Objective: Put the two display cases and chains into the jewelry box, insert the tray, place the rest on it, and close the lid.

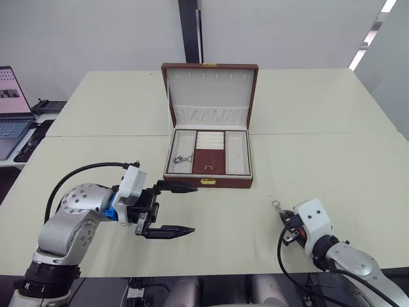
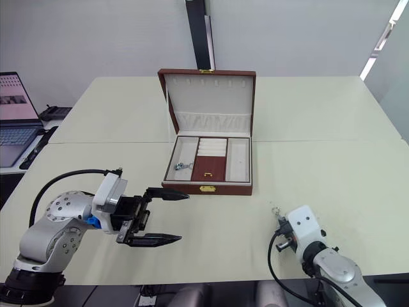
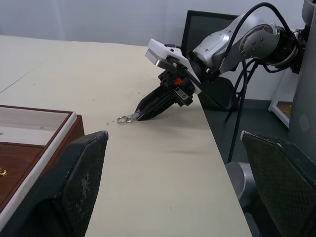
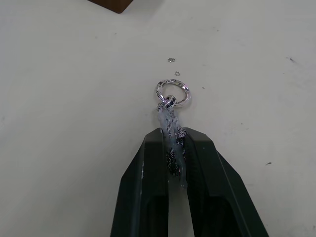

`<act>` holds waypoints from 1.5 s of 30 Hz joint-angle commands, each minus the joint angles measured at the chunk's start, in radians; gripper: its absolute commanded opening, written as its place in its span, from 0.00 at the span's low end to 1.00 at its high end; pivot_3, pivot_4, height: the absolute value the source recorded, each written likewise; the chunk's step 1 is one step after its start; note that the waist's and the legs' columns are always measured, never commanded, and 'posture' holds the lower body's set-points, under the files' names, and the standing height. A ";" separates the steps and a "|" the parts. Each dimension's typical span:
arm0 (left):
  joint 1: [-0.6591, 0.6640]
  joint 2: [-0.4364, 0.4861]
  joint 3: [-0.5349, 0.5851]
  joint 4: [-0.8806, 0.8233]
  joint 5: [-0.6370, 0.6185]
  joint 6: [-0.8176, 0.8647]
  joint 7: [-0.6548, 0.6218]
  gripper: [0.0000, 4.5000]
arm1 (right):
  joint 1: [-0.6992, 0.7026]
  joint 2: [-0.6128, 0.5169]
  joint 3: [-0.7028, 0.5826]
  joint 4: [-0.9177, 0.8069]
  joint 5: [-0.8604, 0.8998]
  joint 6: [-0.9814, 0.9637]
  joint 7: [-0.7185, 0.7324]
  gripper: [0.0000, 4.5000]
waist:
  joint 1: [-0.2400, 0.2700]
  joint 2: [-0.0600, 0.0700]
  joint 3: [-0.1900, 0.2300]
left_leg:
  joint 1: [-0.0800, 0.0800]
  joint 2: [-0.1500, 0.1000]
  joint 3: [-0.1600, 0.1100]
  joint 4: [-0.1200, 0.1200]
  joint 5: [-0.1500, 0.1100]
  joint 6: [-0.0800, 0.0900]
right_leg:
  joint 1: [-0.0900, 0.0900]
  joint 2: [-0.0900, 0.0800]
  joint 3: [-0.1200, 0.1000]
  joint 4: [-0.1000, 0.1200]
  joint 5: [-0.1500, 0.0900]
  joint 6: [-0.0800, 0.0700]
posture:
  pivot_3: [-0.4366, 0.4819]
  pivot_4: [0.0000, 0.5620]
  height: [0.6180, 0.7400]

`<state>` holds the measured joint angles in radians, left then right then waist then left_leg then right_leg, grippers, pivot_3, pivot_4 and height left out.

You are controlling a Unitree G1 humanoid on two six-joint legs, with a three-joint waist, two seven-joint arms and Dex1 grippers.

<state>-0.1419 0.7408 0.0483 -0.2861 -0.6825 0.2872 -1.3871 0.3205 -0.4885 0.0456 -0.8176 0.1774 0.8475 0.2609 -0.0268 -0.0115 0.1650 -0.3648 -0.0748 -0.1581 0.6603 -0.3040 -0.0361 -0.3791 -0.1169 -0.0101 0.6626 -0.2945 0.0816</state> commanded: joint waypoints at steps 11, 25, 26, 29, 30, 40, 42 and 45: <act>0.048 0.001 0.081 -0.099 -0.049 0.055 0.143 1.00 | -0.144 -0.120 -0.130 -0.049 0.041 -0.009 0.130 0.05 | -0.001 0.000 0.000 | 0.000 0.000 0.001 0.000 0.000 0.000 | 0.000 0.000 0.000 0.000 0.000 0.000 | 0.48 0.27 1.00; 0.122 -0.057 0.135 -0.207 -0.077 0.115 0.367 1.00 | -0.749 -0.162 -0.056 0.188 0.151 0.123 0.236 0.05 | -0.002 0.000 0.001 | -0.001 0.000 0.000 0.000 0.002 -0.004 | 0.000 0.000 0.000 0.000 0.000 0.000 | 0.48 0.27 1.00; 0.123 -0.063 0.137 -0.213 -0.080 0.122 0.386 1.00 | -0.792 -0.155 -0.036 0.222 0.149 0.116 0.244 0.05 | -0.002 0.000 0.001 | -0.001 0.000 0.000 0.000 0.002 -0.004 | 0.000 -0.001 0.000 -0.001 0.000 0.000 | 0.48 0.27 1.00; 0.120 -0.075 0.142 -0.230 -0.094 0.145 0.437 1.00 | -0.892 -0.134 0.015 0.306 0.141 0.099 0.259 0.05 | -0.001 0.000 0.001 | -0.001 0.000 0.000 0.000 0.002 -0.004 | 0.000 -0.001 0.000 -0.001 0.000 0.000 | 0.48 0.27 1.00; 0.118 -0.079 0.144 -0.235 -0.099 0.152 0.456 1.00 | -0.917 -0.125 0.029 0.329 0.138 0.096 0.263 0.05 | -0.002 0.000 0.001 | -0.001 0.000 0.000 0.000 0.002 -0.004 | 0.000 -0.001 0.000 0.000 0.000 0.000 | 0.48 0.27 1.00; 0.099 -0.127 0.142 -0.274 -0.094 0.161 0.593 1.00 | -1.037 -0.018 0.170 0.499 0.092 0.049 0.279 0.05 | -0.002 0.000 0.001 | -0.002 0.000 0.000 0.000 0.002 -0.004 | -0.002 -0.001 0.000 0.000 0.000 0.000 | 0.48 0.27 1.00; 0.104 -0.126 0.137 -0.278 -0.093 0.159 0.592 1.00 | -1.033 -0.004 0.188 0.525 0.081 0.037 0.278 0.05 | -0.002 0.000 0.001 | -0.002 0.000 0.000 0.000 0.002 -0.004 | -0.002 -0.001 0.000 0.000 0.000 0.000 | 0.48 0.27 1.00; 0.107 -0.127 0.132 -0.281 -0.090 0.155 0.594 1.00 | -1.030 0.016 0.191 0.556 0.071 0.033 0.274 0.05 | -0.002 0.000 0.001 | -0.002 0.000 0.000 0.000 0.002 -0.004 | -0.003 -0.001 0.001 0.000 0.000 0.000 | 0.48 0.27 1.00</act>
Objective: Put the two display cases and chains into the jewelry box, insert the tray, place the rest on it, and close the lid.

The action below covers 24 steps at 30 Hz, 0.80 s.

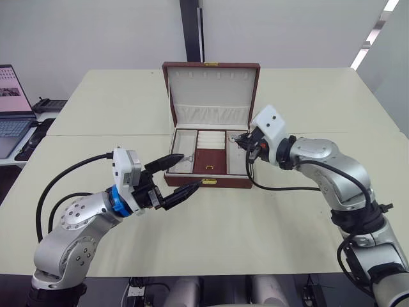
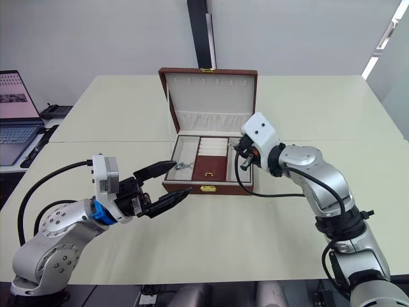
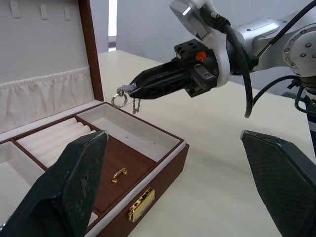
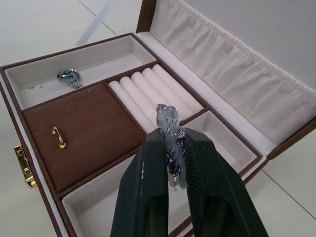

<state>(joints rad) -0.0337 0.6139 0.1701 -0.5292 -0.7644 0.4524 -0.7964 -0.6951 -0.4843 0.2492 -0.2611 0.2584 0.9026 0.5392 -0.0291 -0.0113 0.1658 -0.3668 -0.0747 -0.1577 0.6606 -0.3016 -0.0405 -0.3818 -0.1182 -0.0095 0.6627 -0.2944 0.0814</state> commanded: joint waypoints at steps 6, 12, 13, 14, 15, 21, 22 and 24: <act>0.002 -0.006 0.007 -0.036 -0.003 -0.018 -0.001 1.00 | -0.001 0.033 0.002 0.059 -0.039 -0.034 -0.007 0.12 | 0.000 0.000 0.000 | -0.001 0.000 0.000 0.000 0.000 0.000 | -0.002 0.000 0.000 0.000 0.000 0.000 | 0.48 0.27 1.00; 0.002 0.005 0.030 -0.007 0.015 -0.023 0.005 1.00 | -0.008 0.042 -0.038 0.050 -0.044 -0.056 -0.010 0.50 | 0.000 0.000 0.000 | -0.003 0.000 0.001 0.000 0.000 0.000 | -0.003 0.000 0.001 0.001 0.000 0.000 | 0.48 0.27 1.00; 0.001 0.007 0.032 -0.003 0.025 -0.026 0.010 1.00 | -0.007 0.042 -0.043 0.047 -0.044 -0.060 -0.011 0.57 | 0.000 0.000 0.000 | -0.003 0.000 0.001 0.000 0.000 0.000 | -0.003 0.000 0.001 0.001 0.000 0.000 | 0.48 0.27 1.00; -0.005 0.011 0.037 0.010 0.034 -0.030 0.011 1.00 | -0.003 0.043 -0.053 0.036 -0.041 -0.064 -0.015 0.63 | 0.000 0.000 0.000 | -0.003 0.000 0.001 0.000 0.000 0.000 | -0.003 0.000 0.001 0.001 0.000 0.000 | 0.48 0.27 1.00; -0.012 0.017 0.042 0.020 0.041 -0.025 0.016 1.00 | 0.002 0.042 -0.062 0.025 -0.040 -0.069 -0.018 0.70 | 0.000 0.000 0.000 | -0.003 0.000 0.001 0.000 0.000 0.000 | -0.004 0.000 0.001 0.001 0.000 0.000 | 0.48 0.27 1.00; -0.028 0.065 0.079 0.073 0.104 0.004 0.058 1.00 | 0.079 -0.037 -0.131 -0.096 -0.028 -0.137 0.023 0.99 | 0.001 0.000 0.000 | -0.005 0.000 0.000 0.000 0.000 0.000 | -0.005 0.000 0.000 0.001 0.000 0.000 | 0.48 0.27 1.00; -0.030 0.073 0.091 0.086 0.105 0.010 0.065 1.00 | 0.102 -0.061 -0.149 -0.118 -0.026 -0.161 0.039 0.99 | 0.001 0.000 0.000 | -0.006 0.000 0.000 0.000 0.000 0.000 | -0.006 0.000 0.000 0.000 0.000 0.000 | 0.48 0.27 1.00; -0.038 0.091 0.117 0.124 0.126 0.017 0.086 1.00 | 0.165 -0.117 -0.204 -0.163 -0.015 -0.212 0.078 0.99 | 0.004 0.000 0.000 | -0.008 0.000 0.000 0.001 0.000 0.000 | -0.007 -0.001 0.000 0.000 0.000 0.000 | 0.48 0.27 1.00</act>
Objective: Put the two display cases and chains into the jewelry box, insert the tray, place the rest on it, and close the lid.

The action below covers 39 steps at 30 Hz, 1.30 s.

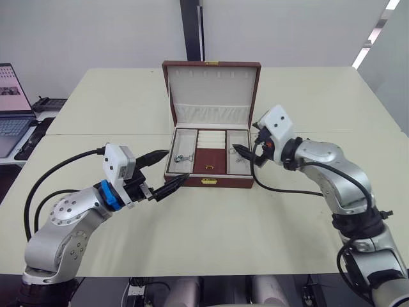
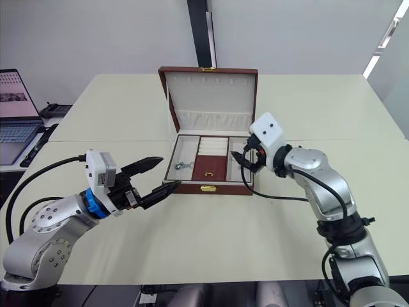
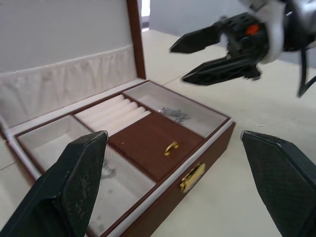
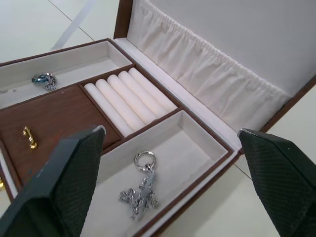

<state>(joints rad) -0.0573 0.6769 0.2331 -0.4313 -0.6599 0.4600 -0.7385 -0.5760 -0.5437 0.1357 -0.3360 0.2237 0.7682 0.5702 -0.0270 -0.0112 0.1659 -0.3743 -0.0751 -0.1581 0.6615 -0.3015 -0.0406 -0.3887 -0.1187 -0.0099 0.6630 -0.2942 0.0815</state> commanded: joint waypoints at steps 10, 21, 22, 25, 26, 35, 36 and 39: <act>-0.001 0.047 0.166 0.246 0.123 -0.072 0.044 1.00 | 0.372 -0.215 -0.364 -0.140 0.075 -0.237 0.153 0.99 | -0.004 0.000 0.000 | 0.001 0.000 0.001 0.000 0.000 0.000 | 0.001 0.001 0.000 0.000 0.000 0.000 | 0.48 0.27 1.00; 0.139 0.033 0.278 0.473 0.208 -0.216 0.049 1.00 | 0.575 -0.202 -0.474 0.018 0.001 -0.508 0.133 0.99 | 0.000 0.000 0.000 | 0.001 0.000 0.001 0.000 0.000 0.000 | 0.002 0.000 0.000 0.001 0.000 0.000 | 0.48 0.27 1.00; 0.147 0.032 0.280 0.483 0.212 -0.227 0.044 1.00 | 0.585 -0.200 -0.478 0.026 0.000 -0.516 0.132 0.99 | 0.000 0.000 0.000 | 0.002 0.000 0.001 0.000 0.000 0.000 | 0.002 0.000 0.000 0.001 0.000 0.000 | 0.48 0.27 1.00; 0.152 0.030 0.277 0.491 0.216 -0.240 0.044 1.00 | 0.603 -0.195 -0.482 0.046 -0.006 -0.534 0.122 0.99 | 0.000 0.000 0.000 | 0.002 0.000 0.000 0.000 0.000 0.000 | 0.003 0.000 0.000 0.000 0.000 0.000 | 0.48 0.27 1.00; 0.150 0.030 0.275 0.491 0.216 -0.240 0.047 1.00 | 0.610 -0.193 -0.482 0.050 -0.009 -0.538 0.117 0.99 | 0.000 0.000 0.000 | 0.002 0.000 0.000 0.000 0.000 0.000 | 0.003 0.000 0.000 0.000 0.000 0.000 | 0.48 0.27 1.00; 0.097 0.016 0.247 0.457 0.207 -0.190 0.086 1.00 | 0.653 -0.180 -0.489 0.024 -0.007 -0.545 0.077 0.99 | 0.000 0.000 0.000 | 0.002 0.000 0.000 0.000 0.000 0.000 | 0.003 -0.001 0.000 0.001 0.000 0.000 | 0.48 0.27 1.00; 0.096 0.015 0.240 0.444 0.205 -0.178 0.087 1.00 | 0.657 -0.180 -0.490 0.020 -0.007 -0.539 0.074 0.99 | 0.000 0.000 0.000 | 0.002 0.000 0.000 0.000 0.000 0.000 | 0.003 0.000 0.000 0.001 0.000 0.000 | 0.48 0.27 1.00; 0.091 0.011 0.229 0.418 0.206 -0.153 0.094 1.00 | 0.661 -0.178 -0.487 0.012 -0.004 -0.520 0.060 0.99 | 0.000 0.000 0.000 | 0.002 0.000 0.001 0.000 0.000 0.000 | 0.003 -0.001 0.000 0.001 0.000 0.000 | 0.48 0.27 1.00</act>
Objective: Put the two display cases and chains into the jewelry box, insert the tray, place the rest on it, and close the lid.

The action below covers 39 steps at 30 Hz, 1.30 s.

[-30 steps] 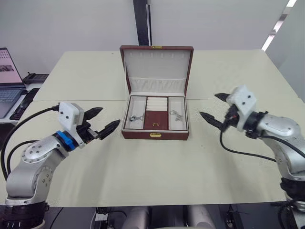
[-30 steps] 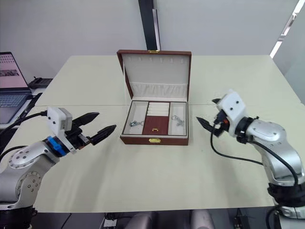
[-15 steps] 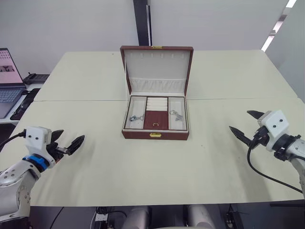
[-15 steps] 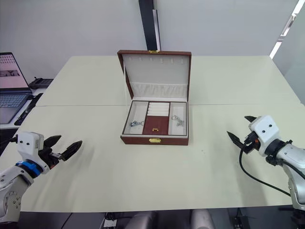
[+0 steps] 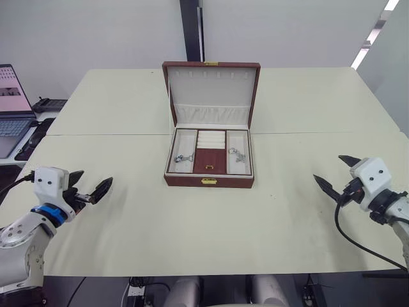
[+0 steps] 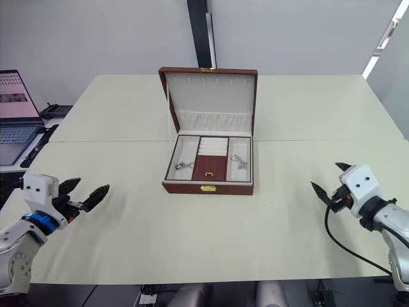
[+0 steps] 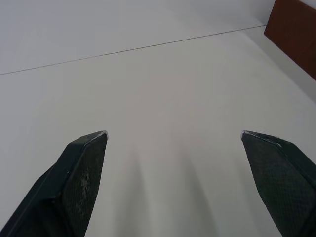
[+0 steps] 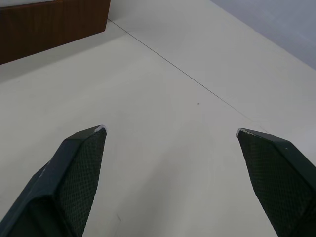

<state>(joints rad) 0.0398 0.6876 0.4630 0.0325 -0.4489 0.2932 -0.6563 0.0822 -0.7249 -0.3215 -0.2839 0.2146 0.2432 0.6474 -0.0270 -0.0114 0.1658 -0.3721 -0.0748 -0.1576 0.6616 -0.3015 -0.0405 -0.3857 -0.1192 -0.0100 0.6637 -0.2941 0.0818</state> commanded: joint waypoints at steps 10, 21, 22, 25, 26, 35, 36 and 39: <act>-0.039 -0.017 -0.013 -0.110 -0.020 0.093 0.042 1.00 | -0.049 0.009 0.023 -0.052 -0.001 0.025 -0.032 0.99 | -0.001 0.000 0.000 | 0.000 0.000 0.000 0.000 0.000 0.000 | 0.000 0.000 0.000 0.000 0.000 0.000 | 0.48 0.27 1.00; -0.055 -0.022 -0.028 -0.114 0.005 0.091 0.046 1.00 | -0.136 0.033 0.098 -0.024 -0.017 0.072 -0.056 0.99 | -0.001 0.000 0.000 | 0.001 0.000 0.000 0.000 0.000 0.000 | 0.000 0.000 0.000 0.000 0.000 0.000 | 0.48 0.27 1.00; -0.056 -0.019 -0.033 -0.110 0.012 0.086 0.043 1.00 | -0.146 0.034 0.105 -0.022 -0.019 0.078 -0.060 0.99 | -0.001 0.000 0.000 | 0.001 0.000 0.000 0.000 0.000 0.000 | 0.000 0.000 0.000 0.000 0.000 0.000 | 0.48 0.27 1.00; -0.064 -0.017 -0.039 -0.099 0.023 0.074 0.037 0.96 | -0.173 0.041 0.129 -0.021 -0.026 0.096 -0.066 1.00 | -0.001 0.000 0.000 | 0.001 0.000 0.000 0.000 0.000 0.000 | 0.000 0.000 0.000 0.000 0.000 0.000 | 0.48 0.27 1.00; -0.067 -0.016 -0.040 -0.093 0.027 0.067 0.035 0.91 | -0.179 0.043 0.136 -0.023 -0.027 0.102 -0.066 1.00 | -0.001 0.000 0.000 | 0.001 0.000 0.000 0.000 0.000 0.000 | 0.000 0.000 0.000 0.000 0.000 0.000 | 0.48 0.27 1.00; -0.107 0.000 -0.068 -0.024 0.060 0.042 0.008 0.29 | -0.222 0.047 0.188 -0.028 -0.040 0.166 -0.062 0.48 | -0.001 0.000 0.000 | 0.001 0.000 0.000 0.000 0.000 0.000 | 0.000 0.000 0.000 0.000 0.000 0.000 | 0.48 0.27 1.00; -0.112 0.001 -0.071 -0.016 0.063 0.040 0.003 0.22 | -0.228 0.046 0.192 -0.025 -0.042 0.169 -0.062 0.42 | -0.002 0.000 0.000 | 0.001 0.000 0.000 0.000 0.000 0.000 | 0.000 0.000 0.000 0.000 0.000 0.000 | 0.48 0.27 1.00; -0.130 0.001 -0.084 0.005 0.071 0.035 -0.009 0.01 | -0.243 0.044 0.208 -0.019 -0.047 0.183 -0.058 0.26 | -0.002 0.000 0.000 | 0.001 0.000 0.000 0.000 0.000 0.000 | 0.000 0.000 0.000 0.000 0.000 0.000 | 0.48 0.27 1.00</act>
<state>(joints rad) -0.0766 0.6698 0.3777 0.0438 -0.3862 0.3518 -0.6571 -0.1460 -0.6716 -0.1138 -0.2806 0.1760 0.4227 0.5888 -0.0288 -0.0114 0.1657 -0.3715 -0.0752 -0.1574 0.6617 -0.3014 -0.0407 -0.3860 -0.1189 -0.0099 0.6642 -0.2941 0.0818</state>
